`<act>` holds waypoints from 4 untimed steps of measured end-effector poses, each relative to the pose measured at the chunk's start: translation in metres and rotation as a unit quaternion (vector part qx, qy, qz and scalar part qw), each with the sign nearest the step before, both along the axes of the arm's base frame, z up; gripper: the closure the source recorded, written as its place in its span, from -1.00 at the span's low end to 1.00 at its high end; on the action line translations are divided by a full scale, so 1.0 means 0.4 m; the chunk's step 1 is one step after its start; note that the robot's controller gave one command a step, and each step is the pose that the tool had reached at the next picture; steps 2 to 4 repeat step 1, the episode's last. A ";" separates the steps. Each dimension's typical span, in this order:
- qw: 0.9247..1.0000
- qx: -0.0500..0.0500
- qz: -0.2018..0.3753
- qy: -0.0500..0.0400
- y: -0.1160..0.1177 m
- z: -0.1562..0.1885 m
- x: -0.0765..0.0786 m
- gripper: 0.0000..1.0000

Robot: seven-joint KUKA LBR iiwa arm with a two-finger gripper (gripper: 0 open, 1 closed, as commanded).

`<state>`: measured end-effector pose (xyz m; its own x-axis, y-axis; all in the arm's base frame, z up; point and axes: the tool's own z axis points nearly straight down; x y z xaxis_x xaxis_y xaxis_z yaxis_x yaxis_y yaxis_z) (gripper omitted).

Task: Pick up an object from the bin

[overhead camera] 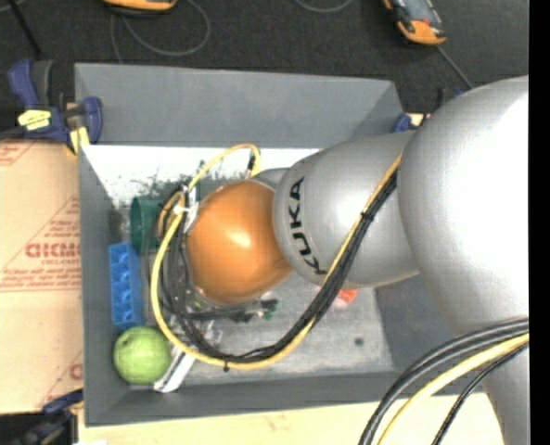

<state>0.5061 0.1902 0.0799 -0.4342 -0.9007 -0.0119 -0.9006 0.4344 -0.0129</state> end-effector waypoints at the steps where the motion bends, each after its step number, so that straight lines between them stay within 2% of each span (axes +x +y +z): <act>1: 1.000 -0.001 0.000 0.004 -0.001 0.012 -0.002 1.00; 4: 1.000 -0.001 0.000 0.004 -0.001 0.012 -0.002 1.00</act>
Offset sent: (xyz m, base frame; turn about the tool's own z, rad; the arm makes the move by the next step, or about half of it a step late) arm -0.0001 0.0001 0.0194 0.0001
